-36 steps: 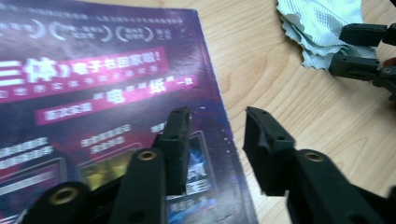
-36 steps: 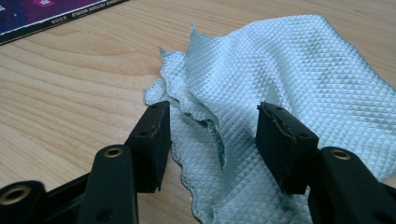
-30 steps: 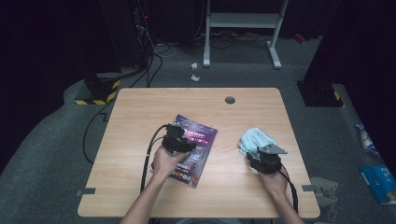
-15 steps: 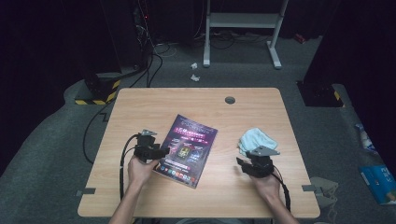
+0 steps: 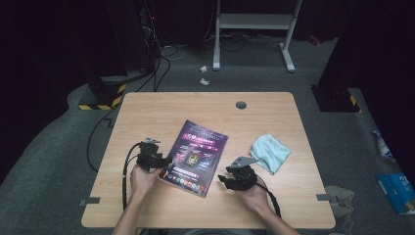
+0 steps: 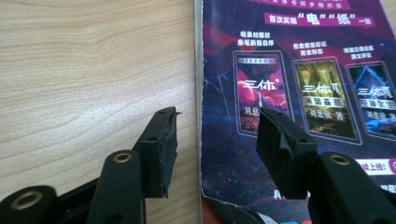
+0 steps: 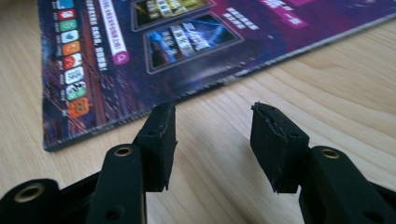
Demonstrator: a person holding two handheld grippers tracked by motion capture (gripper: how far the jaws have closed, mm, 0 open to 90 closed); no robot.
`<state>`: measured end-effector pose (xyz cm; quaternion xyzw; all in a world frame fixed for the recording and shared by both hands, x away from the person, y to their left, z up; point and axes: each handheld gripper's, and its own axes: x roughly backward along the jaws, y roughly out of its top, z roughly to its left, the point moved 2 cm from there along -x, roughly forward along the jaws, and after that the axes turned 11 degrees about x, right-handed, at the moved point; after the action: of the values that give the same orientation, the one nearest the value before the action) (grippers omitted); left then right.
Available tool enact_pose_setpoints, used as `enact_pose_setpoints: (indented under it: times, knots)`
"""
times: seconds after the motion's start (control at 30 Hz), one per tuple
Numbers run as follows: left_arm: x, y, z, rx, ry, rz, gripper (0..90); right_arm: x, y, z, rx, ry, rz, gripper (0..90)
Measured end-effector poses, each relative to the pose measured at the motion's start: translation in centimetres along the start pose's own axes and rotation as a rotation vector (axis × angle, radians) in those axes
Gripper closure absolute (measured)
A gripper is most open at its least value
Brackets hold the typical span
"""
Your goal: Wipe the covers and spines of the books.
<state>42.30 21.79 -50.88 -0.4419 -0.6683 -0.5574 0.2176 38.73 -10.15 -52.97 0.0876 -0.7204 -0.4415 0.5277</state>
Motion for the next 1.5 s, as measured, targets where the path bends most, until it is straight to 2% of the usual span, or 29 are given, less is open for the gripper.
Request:
enact_pose_setpoints:
  times: [0.27,0.4,0.57,0.77,0.8,1.03,1.17,1.23,1.27,1.47,1.5]
  knots:
    - [-1.1,-0.2,-0.1,-0.012,-0.012,0.056,50.3,-1.5,1.2,0.8,0.010,0.045,0.016,50.3]
    - [-1.2,-0.2,-0.2,-0.011,-0.032,0.057,52.7,-1.9,1.5,0.8,0.012,0.054,0.024,50.6]
    - [-1.2,-0.2,-0.5,-0.020,-0.017,0.059,53.1,-2.0,1.5,0.6,0.004,0.062,0.020,50.2]
    - [-1.2,-0.3,-1.0,-0.006,-0.018,0.074,55.2,-1.7,1.3,0.1,-0.003,0.053,0.028,49.3]
    - [-1.3,-0.3,-1.5,-0.010,-0.020,0.089,55.4,-1.5,1.0,-0.3,-0.010,0.043,0.030,49.0]
    - [-1.8,-0.5,-3.5,-0.038,-0.049,0.115,57.2,-0.1,-0.3,-2.1,-0.040,-0.011,0.040,49.7]
    - [-2.3,-0.6,-5.1,-0.056,-0.064,0.121,57.3,0.8,-1.2,-3.5,-0.059,-0.049,0.050,49.8]
    - [-2.4,-0.6,-5.4,-0.058,-0.070,0.122,57.5,1.1,-1.4,-3.8,-0.071,-0.062,0.055,49.9]
    - [-2.6,-0.6,-6.0,-0.067,-0.080,0.123,57.6,1.4,-1.7,-4.5,-0.078,-0.081,0.060,50.2]
    - [-3.1,-0.6,-7.3,-0.069,-0.096,0.116,57.7,1.9,-2.2,-6.0,-0.090,-0.108,0.069,50.5]
    - [-3.2,-0.6,-7.5,-0.067,-0.095,0.115,57.6,2.1,-2.4,-6.6,-0.091,-0.118,0.078,50.8]
